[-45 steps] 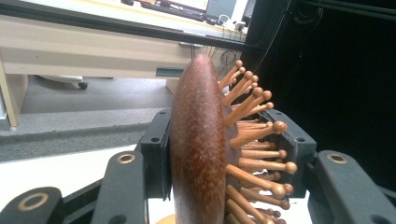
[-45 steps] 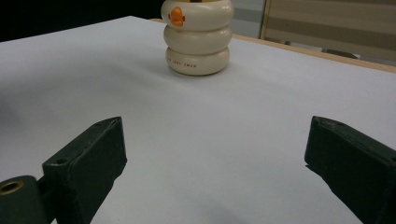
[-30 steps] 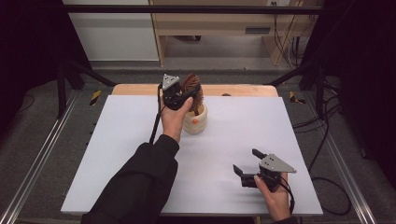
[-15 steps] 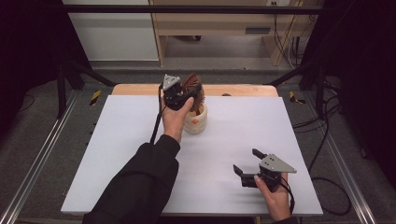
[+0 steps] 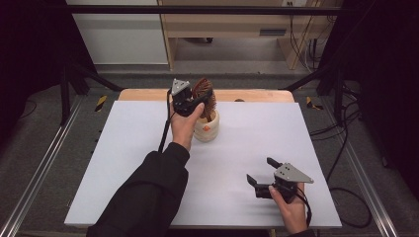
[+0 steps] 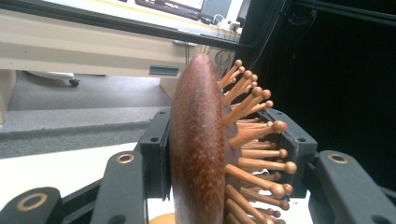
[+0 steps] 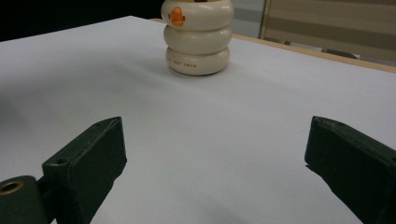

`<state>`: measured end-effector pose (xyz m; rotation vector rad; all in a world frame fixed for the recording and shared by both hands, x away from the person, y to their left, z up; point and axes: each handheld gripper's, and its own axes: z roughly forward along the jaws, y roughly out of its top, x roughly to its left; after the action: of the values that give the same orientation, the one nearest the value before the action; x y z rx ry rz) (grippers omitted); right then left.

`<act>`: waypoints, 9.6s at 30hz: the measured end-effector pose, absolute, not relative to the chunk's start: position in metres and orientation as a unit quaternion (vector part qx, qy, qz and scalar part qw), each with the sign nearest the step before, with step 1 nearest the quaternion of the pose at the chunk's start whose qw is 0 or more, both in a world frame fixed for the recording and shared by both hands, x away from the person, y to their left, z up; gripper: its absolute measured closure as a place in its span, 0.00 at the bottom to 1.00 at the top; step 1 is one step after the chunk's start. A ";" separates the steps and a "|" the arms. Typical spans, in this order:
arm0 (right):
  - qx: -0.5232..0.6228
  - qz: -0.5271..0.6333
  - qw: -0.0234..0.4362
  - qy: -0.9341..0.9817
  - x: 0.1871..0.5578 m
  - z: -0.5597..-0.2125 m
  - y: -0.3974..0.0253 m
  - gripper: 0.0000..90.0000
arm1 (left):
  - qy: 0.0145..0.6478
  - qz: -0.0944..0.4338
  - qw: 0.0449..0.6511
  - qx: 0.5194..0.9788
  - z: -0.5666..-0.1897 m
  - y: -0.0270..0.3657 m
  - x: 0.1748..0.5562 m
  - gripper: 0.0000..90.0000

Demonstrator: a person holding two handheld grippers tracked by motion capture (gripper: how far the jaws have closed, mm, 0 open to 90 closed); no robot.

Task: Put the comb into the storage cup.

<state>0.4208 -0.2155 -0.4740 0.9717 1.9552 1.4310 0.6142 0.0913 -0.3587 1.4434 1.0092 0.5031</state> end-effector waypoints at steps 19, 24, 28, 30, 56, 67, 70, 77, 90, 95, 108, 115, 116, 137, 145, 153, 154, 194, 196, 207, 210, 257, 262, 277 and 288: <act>0.356 0.529 0.263 0.724 0.421 -0.475 -0.214 0.06 | 0.444 0.212 0.611 0.620 -0.361 0.098 0.615 0.53; 0.357 0.528 0.261 0.725 0.421 -0.475 -0.214 0.06 | 0.446 0.213 0.610 0.620 -0.361 0.100 0.615 0.53; 0.356 0.528 0.260 0.725 0.421 -0.475 -0.214 0.06 | 0.447 0.214 0.610 0.619 -0.362 0.102 0.615 0.52; 0.356 0.528 0.260 0.725 0.421 -0.475 -0.214 0.06 | 0.448 0.214 0.610 0.618 -0.362 0.102 0.615 0.52; 0.357 0.527 0.256 0.727 0.421 -0.476 -0.213 0.06 | 0.459 0.215 0.608 0.611 -0.367 0.114 0.614 0.50; 0.357 0.527 0.256 0.727 0.421 -0.476 -0.213 0.06 | 0.465 0.215 0.605 0.609 -0.368 0.117 0.614 0.50; 0.357 0.527 0.256 0.727 0.421 -0.476 -0.213 0.06 | 0.467 0.216 0.605 0.608 -0.369 0.118 0.614 0.49; 0.357 0.528 0.255 0.727 0.421 -0.476 -0.212 0.06 | 0.469 0.215 0.605 0.606 -0.370 0.121 0.614 0.49; 0.357 0.525 0.255 0.730 0.422 -0.477 -0.212 0.06 | 0.474 0.213 0.606 0.602 -0.372 0.125 0.614 0.49; 0.356 0.525 0.255 0.729 0.421 -0.477 -0.212 0.06 | 0.474 0.214 0.606 0.602 -0.373 0.126 0.613 0.48; 0.356 0.525 0.254 0.730 0.421 -0.477 -0.212 0.06 | 0.480 0.212 0.606 0.598 -0.375 0.130 0.614 0.48; 0.356 0.524 0.254 0.731 0.422 -0.477 -0.211 0.06 | 0.480 0.211 0.607 0.597 -0.376 0.131 0.614 0.47; 0.356 0.524 0.254 0.731 0.421 -0.477 -0.211 0.06 | 0.480 0.211 0.607 0.597 -0.376 0.131 0.615 0.47; 0.354 0.524 0.249 0.734 0.422 -0.478 -0.210 0.06 | 0.492 0.216 0.596 0.596 -0.380 0.135 0.617 0.39; 0.353 0.524 0.249 0.734 0.422 -0.478 -0.210 0.06 | 0.489 0.216 0.595 0.600 -0.381 0.134 0.617 0.36; 0.353 0.524 0.248 0.735 0.422 -0.478 -0.210 0.06 | 0.486 0.217 0.595 0.602 -0.381 0.134 0.616 0.34; 0.352 0.524 0.248 0.735 0.422 -0.478 -0.210 0.06 | 0.486 0.217 0.596 0.601 -0.381 0.134 0.616 0.34; 0.353 0.521 0.250 0.736 0.422 -0.478 -0.210 0.05 | 0.469 0.211 0.607 0.606 -0.382 0.131 0.612 0.06; 0.352 0.522 0.250 0.736 0.422 -0.479 -0.211 0.05 | 0.469 0.210 0.607 0.606 -0.383 0.131 0.611 0.06; 0.352 0.521 0.250 0.736 0.422 -0.479 -0.210 0.05 | 0.473 0.216 0.602 0.606 -0.386 0.136 0.610 0.05; 0.352 0.521 0.250 0.736 0.422 -0.479 -0.210 0.05 | 0.473 0.218 0.599 0.608 -0.386 0.136 0.610 0.05; 0.348 0.516 0.254 0.740 0.422 -0.479 -0.208 0.05 | 0.423 0.272 0.563 0.656 -0.385 0.158 0.555 0.03; 0.347 0.517 0.257 0.739 0.420 -0.478 -0.208 0.05 | 0.419 0.279 0.559 0.659 -0.387 0.173 0.541 0.03; 0.353 0.518 0.264 0.733 0.421 -0.478 -0.205 0.05 | 0.402 0.284 0.571 0.657 -0.390 0.211 0.501 0.02; 0.343 0.536 0.264 0.725 0.417 -0.475 -0.208 0.05 | 0.401 0.309 0.568 0.649 -0.400 0.249 0.471 0.02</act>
<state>0.4173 -0.2076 -0.4752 0.9272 1.9593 1.4496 0.4705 0.2493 -0.3998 1.5235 0.9421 0.7252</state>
